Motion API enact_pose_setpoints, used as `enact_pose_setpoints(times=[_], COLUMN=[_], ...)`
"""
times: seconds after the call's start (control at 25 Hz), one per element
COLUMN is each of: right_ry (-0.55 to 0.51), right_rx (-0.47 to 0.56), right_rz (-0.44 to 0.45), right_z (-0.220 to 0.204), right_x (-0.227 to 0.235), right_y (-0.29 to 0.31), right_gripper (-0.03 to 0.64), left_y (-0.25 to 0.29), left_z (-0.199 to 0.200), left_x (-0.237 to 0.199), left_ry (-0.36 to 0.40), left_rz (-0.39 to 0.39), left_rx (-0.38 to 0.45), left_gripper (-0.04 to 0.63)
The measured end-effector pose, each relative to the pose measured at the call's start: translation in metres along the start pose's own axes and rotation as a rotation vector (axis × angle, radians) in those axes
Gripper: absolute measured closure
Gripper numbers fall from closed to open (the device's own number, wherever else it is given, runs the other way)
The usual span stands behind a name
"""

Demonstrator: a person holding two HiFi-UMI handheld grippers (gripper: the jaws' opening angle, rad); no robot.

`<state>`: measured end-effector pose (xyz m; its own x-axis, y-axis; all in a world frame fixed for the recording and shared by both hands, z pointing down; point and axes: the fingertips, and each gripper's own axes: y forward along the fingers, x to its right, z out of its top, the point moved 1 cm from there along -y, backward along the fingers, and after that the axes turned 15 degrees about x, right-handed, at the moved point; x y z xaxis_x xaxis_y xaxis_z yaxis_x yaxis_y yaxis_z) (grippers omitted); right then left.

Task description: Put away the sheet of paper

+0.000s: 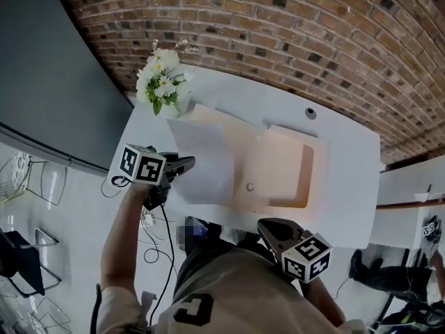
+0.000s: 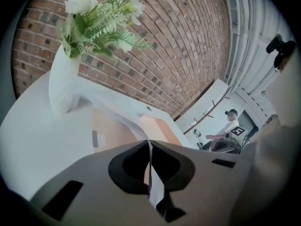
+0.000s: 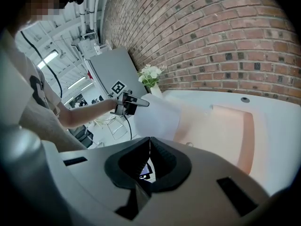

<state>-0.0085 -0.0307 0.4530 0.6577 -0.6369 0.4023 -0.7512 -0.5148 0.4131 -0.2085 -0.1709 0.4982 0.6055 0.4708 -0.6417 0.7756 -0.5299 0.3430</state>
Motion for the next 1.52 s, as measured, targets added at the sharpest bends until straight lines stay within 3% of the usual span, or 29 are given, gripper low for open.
enact_pose_setpoints(times=[0.48,1.04,1.52], right_ry=[0.027,0.044,0.050], right_rx=[-0.013,-0.013,-0.008], right_rz=[0.012,0.002,-0.021], right_z=[0.001,0.001,0.002], right_x=[0.001,0.016,0.026], right_y=[0.002,-0.007,-0.015], right_gripper=[0.594,0.594,0.594], left_y=[0.032,0.058,0.074], left_z=[-0.027,-0.046,-0.051], left_x=[-0.036,-0.060,-0.059], left_ry=[-0.046,-0.040,-0.097], left_rz=[0.124,0.234,0.216], left_rx=[-0.107,-0.181,-0.210], left_gripper=[0.581,0.581,0.581])
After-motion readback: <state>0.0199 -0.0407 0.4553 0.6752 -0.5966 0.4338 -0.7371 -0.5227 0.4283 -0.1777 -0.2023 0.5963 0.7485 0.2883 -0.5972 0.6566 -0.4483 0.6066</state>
